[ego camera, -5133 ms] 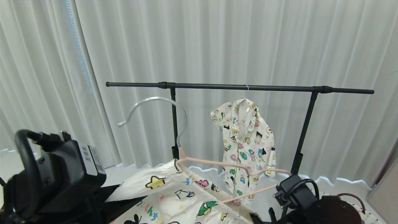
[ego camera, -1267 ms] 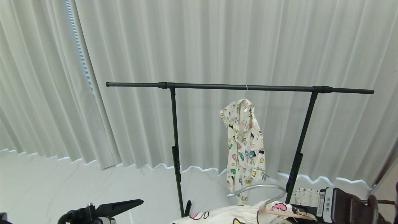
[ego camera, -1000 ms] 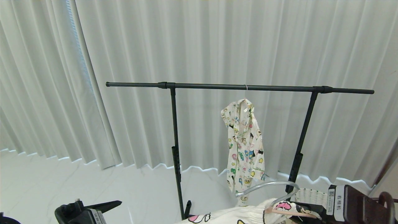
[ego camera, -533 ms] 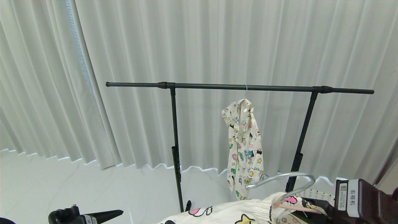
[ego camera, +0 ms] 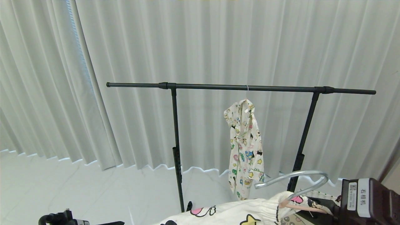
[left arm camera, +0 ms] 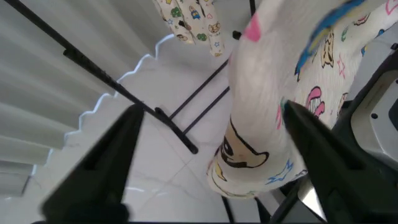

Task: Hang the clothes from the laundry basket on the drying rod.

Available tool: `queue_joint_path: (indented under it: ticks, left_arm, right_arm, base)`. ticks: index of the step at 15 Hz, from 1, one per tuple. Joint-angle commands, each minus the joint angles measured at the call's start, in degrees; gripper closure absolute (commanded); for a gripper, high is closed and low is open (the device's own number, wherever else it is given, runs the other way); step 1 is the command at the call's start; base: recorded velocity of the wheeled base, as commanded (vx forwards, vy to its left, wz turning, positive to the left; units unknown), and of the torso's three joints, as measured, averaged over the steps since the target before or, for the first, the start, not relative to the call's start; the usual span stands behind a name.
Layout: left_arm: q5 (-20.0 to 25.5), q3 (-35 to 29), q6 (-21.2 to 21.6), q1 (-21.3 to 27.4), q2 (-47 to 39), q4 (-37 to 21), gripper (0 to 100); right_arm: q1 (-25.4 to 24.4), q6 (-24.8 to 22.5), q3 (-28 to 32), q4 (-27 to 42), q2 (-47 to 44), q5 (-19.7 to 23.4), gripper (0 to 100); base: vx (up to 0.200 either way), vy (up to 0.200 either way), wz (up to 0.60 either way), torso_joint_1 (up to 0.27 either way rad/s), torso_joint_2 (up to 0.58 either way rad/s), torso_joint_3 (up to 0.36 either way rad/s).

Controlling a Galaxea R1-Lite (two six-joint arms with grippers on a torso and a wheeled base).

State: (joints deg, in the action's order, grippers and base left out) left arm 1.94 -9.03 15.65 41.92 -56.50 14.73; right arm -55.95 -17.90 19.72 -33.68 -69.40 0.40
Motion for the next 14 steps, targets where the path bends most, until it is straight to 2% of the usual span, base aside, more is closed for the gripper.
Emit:
queue_joint_path:
  ticks: [1,3,6,7,14]
  left_arm:
    - [-0.09,-0.02,0.08,-1.14,-0.19,0.04,100]
    - [-0.09,-0.37,-0.10,-5.71,-0.01,0.04,100]
    - [0.00,-0.90,-0.27,-16.35,0.69,0.04,100]
    - [0.00,-0.72,-0.27,-17.75,1.13,0.04,100]
    - [0.26,-1.60,0.26,-16.08,1.48,0.04,100]
  right_arm:
    - [0.06,0.05,-0.21,0.02,0.32,-0.14,100]
    - [0.58,0.41,-0.74,0.02,0.49,-0.23,100]
    - [3.48,2.16,-2.32,0.02,1.99,-0.31,100]
    - [4.36,2.78,-2.59,0.11,2.60,-0.31,100]
    - [4.89,5.24,-2.15,0.20,3.57,-0.31,100]
  base:
    - [0.000,0.000,0.00,0.000,0.00,0.000]
    - [0.000,0.000,0.00,0.000,0.00,0.000]
    - [0.000,0.000,0.00,0.000,0.00,0.000]
    - [0.000,0.000,0.00,0.000,0.00,0.000]
    - [0.000,0.000,0.00,0.000,0.00,0.000]
